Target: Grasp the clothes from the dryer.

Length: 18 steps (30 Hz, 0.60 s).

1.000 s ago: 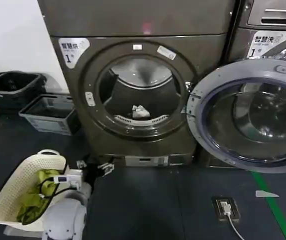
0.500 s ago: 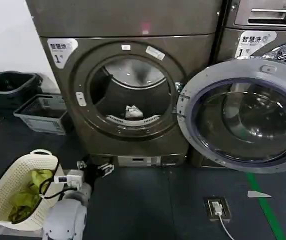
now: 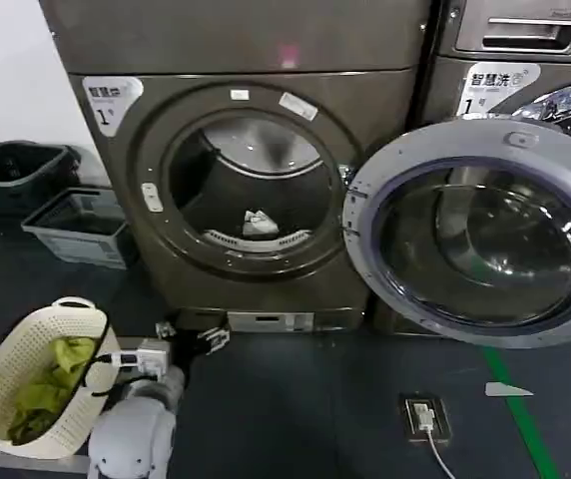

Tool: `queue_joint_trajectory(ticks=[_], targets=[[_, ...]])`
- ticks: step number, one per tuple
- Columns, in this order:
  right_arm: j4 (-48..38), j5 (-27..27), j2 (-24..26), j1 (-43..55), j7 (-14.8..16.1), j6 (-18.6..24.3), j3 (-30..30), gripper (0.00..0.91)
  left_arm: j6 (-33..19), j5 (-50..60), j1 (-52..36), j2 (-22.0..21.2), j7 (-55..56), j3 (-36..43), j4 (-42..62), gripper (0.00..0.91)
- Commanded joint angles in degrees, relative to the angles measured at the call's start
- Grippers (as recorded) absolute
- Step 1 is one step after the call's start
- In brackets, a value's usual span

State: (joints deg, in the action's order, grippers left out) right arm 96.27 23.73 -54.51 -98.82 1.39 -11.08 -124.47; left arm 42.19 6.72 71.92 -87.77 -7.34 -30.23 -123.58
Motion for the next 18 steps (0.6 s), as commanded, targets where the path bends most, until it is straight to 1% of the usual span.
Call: queue_joint_trajectory(ticks=[1, 3, 7, 13, 18], targets=[[0.08, 0.01, -0.06, -0.02, 0.01, 0.06, -0.01, 0.907, 2.81, 0.20, -0.03, -0.08, -0.03, -0.02, 0.09, 0.907], [0.09, 0.00, -0.24, 0.10, -0.29, 0.90, 0.24, 0.907, 2.81, 0.14, 0.08, -0.06, -0.02, 0.04, 0.03, 0.907], [0.26, 0.49, -0.30, 0.21, -0.48, 1.12, 0.04, 0.907, 2.81, 0.23, 0.15, -0.06, -0.06, 0.05, -0.06, 0.907], [0.58, 3.07, -0.76, 0.22, -1.12, 1.63, -0.22, 0.907, 2.81, 0.34, 0.30, -0.08, -0.03, 0.19, -0.18, 0.907], [0.69, 4.02, -0.96, 0.30, -1.44, 2.21, -0.27, 0.907, 2.81, 0.52, 0.41, -0.06, -0.13, 0.19, -0.15, 0.907]])
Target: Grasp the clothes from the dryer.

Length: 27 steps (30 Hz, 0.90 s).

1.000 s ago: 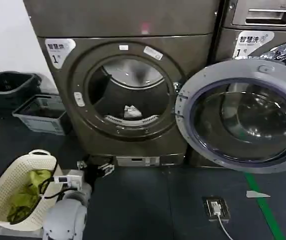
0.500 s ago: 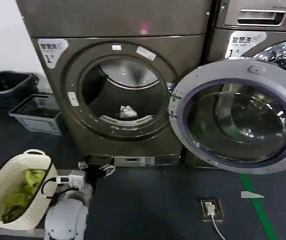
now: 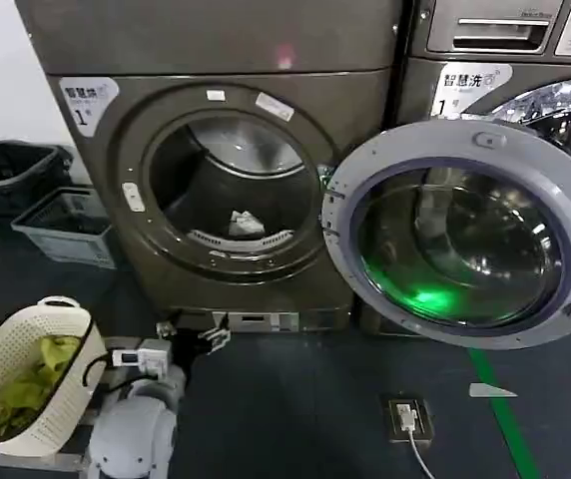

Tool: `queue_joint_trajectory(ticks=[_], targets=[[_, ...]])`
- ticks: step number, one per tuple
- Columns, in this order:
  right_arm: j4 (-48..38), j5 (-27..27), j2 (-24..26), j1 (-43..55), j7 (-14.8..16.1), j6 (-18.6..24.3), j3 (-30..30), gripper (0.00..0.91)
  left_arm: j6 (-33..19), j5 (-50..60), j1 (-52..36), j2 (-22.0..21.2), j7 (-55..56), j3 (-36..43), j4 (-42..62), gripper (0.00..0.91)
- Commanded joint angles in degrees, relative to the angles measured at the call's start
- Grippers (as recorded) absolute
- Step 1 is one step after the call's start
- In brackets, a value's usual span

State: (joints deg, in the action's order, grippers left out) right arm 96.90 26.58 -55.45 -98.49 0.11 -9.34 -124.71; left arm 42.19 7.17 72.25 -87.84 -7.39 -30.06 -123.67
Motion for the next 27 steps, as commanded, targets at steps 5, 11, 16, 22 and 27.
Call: queue_joint_trajectory(ticks=[5, 11, 16, 22, 27], targets=[[0.36, 1.54, -0.35, 0.12, -0.33, 0.46, -0.05, 0.907, 2.81, 0.05, 0.14, -0.02, -0.17, 0.05, -0.04, 0.907], [0.20, 1.65, -0.34, 0.07, -0.49, 0.36, -0.25, 0.907, 2.81, 0.07, 0.13, -0.07, -0.15, 0.27, -0.04, 0.907], [0.16, 1.80, -0.26, -0.01, -0.50, 0.35, -0.37, 0.907, 2.81, 0.05, 0.10, -0.04, -0.16, 0.14, 0.16, 0.907], [0.09, 1.86, -0.13, 0.05, -0.53, 0.28, -0.36, 0.907, 2.81, 0.05, 0.24, -0.07, -0.23, 0.14, -0.02, 0.907], [0.00, 1.86, -0.13, -0.06, -0.56, 0.28, -0.45, 0.907, 2.81, 0.05, 0.28, -0.10, -0.29, 0.22, 0.02, 0.907]])
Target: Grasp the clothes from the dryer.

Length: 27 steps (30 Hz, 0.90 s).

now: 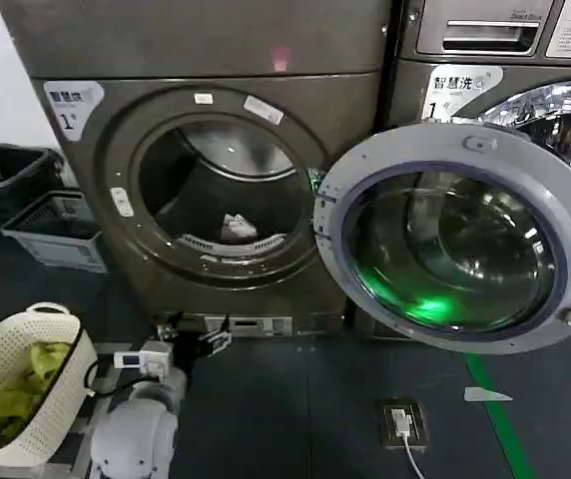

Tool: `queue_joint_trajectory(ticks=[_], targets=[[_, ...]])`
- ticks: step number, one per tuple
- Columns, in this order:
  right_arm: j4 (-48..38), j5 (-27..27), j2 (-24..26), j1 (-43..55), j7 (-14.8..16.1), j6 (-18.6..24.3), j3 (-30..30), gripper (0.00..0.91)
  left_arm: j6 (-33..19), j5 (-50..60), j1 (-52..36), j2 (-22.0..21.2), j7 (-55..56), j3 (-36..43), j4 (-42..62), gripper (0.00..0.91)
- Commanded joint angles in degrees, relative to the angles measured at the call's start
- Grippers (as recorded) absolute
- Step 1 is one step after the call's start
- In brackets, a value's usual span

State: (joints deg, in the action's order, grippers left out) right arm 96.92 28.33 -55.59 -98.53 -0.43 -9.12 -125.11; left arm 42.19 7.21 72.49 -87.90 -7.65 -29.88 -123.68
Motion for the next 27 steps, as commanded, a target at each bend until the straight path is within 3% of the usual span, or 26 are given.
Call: queue_joint_trajectory(ticks=[1, 27], targets=[[-0.02, 0.11, 0.01, -0.06, 0.00, 0.07, -0.07, 0.907, 2.81, -0.01, 0.04, -0.06, -0.03, 0.06, 0.04, 0.907], [-0.14, 0.05, -0.05, 0.19, 0.09, 0.06, 0.18, 0.907, 2.81, 0.20, 0.11, -0.08, -0.54, 0.06, 0.16, 0.907]])
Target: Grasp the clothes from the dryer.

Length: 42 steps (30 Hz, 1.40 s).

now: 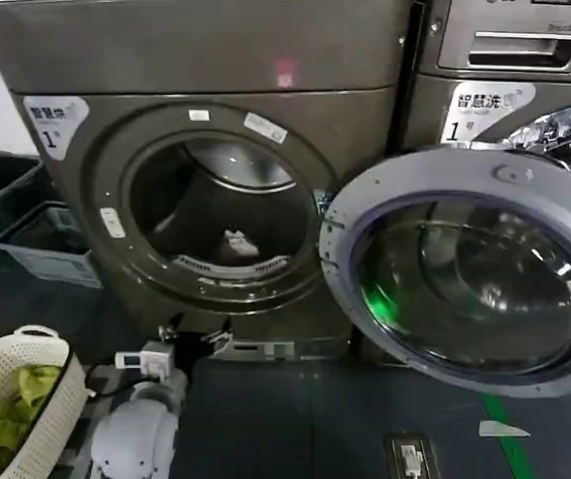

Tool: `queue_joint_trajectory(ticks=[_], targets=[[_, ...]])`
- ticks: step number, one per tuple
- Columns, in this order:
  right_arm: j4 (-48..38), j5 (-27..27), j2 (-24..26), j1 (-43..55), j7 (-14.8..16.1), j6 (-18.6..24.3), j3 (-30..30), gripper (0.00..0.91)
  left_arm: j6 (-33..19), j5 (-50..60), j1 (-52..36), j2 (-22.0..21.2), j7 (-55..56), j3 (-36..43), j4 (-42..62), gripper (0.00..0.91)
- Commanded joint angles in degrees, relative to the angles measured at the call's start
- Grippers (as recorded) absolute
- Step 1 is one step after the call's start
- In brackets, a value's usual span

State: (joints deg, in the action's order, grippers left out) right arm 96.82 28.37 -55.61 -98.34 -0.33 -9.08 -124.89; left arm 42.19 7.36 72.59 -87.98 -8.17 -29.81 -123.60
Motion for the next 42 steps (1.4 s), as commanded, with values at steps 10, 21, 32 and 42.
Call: queue_joint_trajectory(ticks=[10, 21, 32, 42], targets=[[-0.13, -0.01, -0.08, 0.13, -0.03, 0.03, 0.04, 0.907, 2.81, 0.74, 0.04, 0.06, -0.32, -0.07, 0.18, 0.907], [-0.33, 0.01, -0.11, 0.06, -0.03, 0.03, -0.06, 0.907, 2.81, 1.94, 0.16, -0.02, -0.74, -0.04, 0.34, 0.907], [-0.34, -0.06, -0.21, 0.13, 0.00, 0.08, 0.12, 0.907, 2.81, 1.97, 0.16, -0.06, -0.83, -0.04, 0.26, 0.907], [-0.44, -0.09, -0.43, 0.17, -0.08, 0.16, 0.14, 0.907, 2.81, 1.92, 0.07, -0.12, -0.83, -0.09, 0.21, 0.907]])
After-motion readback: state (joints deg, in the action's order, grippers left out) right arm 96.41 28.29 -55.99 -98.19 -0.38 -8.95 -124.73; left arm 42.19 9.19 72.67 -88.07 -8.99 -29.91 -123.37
